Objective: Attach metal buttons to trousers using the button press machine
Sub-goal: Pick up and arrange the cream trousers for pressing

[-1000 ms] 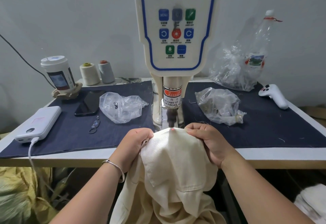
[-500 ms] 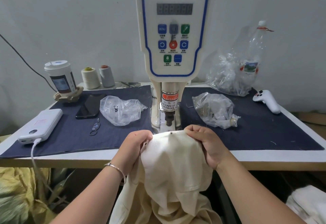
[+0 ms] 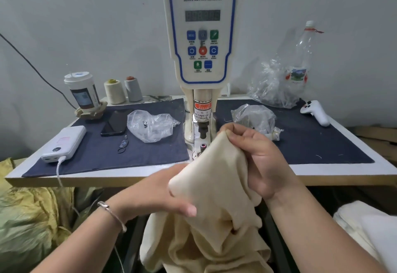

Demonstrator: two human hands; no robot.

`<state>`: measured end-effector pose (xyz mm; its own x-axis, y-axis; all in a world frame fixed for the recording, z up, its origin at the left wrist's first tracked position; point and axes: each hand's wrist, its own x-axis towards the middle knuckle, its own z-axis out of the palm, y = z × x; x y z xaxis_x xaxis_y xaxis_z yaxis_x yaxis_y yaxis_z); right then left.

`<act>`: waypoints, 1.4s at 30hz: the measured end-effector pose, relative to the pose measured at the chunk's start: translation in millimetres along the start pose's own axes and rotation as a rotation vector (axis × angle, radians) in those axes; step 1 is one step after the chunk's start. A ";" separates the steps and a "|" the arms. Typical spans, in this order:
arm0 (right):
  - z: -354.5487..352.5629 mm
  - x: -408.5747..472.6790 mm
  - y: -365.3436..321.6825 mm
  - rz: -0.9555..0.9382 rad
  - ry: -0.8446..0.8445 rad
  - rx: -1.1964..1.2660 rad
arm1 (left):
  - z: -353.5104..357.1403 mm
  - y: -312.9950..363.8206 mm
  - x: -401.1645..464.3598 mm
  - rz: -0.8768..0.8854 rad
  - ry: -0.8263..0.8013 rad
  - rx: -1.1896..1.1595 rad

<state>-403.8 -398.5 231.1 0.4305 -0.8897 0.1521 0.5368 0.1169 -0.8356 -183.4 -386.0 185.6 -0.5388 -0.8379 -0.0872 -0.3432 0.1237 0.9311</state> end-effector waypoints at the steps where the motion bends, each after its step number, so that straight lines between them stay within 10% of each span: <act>1: 5.2 -1.8 -2.2 0.001 -0.008 -0.006 | 9.2 0.5 -3.0 -0.046 -0.012 0.074; 8: 17.2 -27.1 -32.2 -0.109 0.103 -0.127 | 9.4 44.7 -37.9 -0.097 0.390 -0.113; 16: 47.0 -55.6 -12.2 0.046 -0.214 -0.954 | -3.3 157.6 -56.2 0.243 0.528 -0.314; 23: 105.1 -29.8 -5.0 -0.326 0.325 -0.627 | -1.9 176.2 -99.8 0.418 0.500 -0.033; 27: 121.1 -17.4 -17.5 -0.292 0.303 -0.456 | -5.9 110.2 -157.4 -0.017 0.625 0.361; 31: 133.8 -5.7 -28.0 -0.224 0.259 -0.377 | 3.7 58.6 -177.6 -0.294 0.368 -0.128; 36: 119.1 -8.7 -31.1 -0.137 0.141 -0.517 | -46.9 104.9 -180.3 0.148 0.797 -0.397; 42: 124.5 -26.9 -7.7 0.089 -0.353 -0.338 | -11.1 162.6 -129.5 0.440 0.506 -0.148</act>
<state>-329.2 -320.5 299.2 0.7150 -0.6720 0.1929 0.2467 -0.0157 -0.9690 -160.8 -263.3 352.2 -0.1661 -0.8761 0.4527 -0.0463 0.4655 0.8839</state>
